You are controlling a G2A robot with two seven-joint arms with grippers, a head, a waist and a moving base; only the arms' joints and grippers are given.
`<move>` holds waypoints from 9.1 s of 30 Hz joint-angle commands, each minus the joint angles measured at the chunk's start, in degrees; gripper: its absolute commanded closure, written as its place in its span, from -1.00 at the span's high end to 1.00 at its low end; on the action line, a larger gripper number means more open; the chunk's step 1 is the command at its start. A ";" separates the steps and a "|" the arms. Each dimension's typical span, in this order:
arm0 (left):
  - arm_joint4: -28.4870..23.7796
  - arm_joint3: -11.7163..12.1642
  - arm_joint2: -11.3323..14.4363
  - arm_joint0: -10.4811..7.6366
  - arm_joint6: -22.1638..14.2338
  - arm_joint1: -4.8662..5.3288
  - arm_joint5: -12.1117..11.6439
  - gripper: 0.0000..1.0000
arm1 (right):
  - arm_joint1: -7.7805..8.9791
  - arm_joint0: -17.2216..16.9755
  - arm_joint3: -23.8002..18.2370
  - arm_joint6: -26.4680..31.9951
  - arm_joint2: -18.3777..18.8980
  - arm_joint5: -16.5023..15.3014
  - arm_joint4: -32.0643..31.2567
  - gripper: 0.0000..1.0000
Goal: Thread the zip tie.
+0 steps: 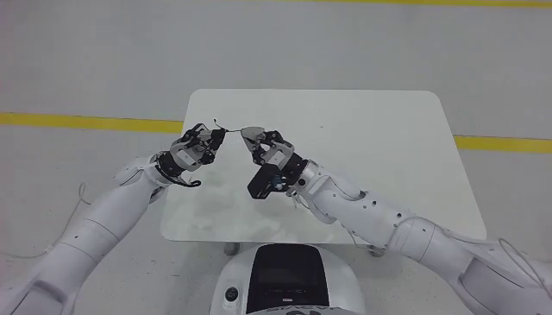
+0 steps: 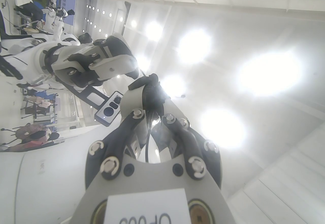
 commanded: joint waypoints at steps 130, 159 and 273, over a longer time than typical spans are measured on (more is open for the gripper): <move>0.00 0.00 0.00 0.00 0.00 0.00 0.00 -1.00 | 1.05 -3.52 1.69 -0.08 3.32 0.00 0.00 -1.00; 0.00 0.00 0.00 0.00 0.00 0.00 0.00 -1.00 | 0.82 -4.37 2.36 -0.08 4.33 -0.42 0.00 -1.00; 2.41 -4.48 -18.97 9.12 -5.16 -0.49 15.35 -1.00 | 2.85 -14.59 3.52 -11.94 22.97 -22.14 13.97 1.00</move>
